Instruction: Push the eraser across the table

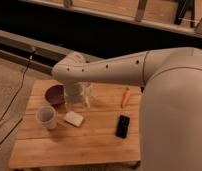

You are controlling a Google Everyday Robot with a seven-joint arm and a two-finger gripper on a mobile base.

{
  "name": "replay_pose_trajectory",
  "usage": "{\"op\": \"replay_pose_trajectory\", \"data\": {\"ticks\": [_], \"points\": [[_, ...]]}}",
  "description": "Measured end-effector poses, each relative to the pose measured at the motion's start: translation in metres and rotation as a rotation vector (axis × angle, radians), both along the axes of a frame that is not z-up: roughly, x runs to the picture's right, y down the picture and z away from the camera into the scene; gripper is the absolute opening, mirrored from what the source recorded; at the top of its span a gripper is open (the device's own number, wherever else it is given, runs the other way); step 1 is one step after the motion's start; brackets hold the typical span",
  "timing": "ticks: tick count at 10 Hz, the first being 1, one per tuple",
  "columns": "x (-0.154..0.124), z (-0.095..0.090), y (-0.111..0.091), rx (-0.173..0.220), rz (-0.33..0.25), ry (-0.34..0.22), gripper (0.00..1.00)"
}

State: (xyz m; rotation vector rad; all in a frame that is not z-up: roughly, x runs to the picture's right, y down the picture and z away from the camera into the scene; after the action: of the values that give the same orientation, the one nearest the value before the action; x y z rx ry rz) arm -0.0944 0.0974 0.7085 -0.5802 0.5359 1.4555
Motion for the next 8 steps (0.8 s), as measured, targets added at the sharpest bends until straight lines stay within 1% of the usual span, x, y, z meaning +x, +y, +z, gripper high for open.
{"op": "replay_pose_trajectory", "data": {"ticks": [3,5,8], "points": [[0.025,0.008,-0.011,0.006,0.018,0.001,0.65],[0.059,0.021,-0.020,0.011,0.037,0.004,0.65],[0.101,0.043,-0.028,0.015,0.065,0.012,0.65]]}}
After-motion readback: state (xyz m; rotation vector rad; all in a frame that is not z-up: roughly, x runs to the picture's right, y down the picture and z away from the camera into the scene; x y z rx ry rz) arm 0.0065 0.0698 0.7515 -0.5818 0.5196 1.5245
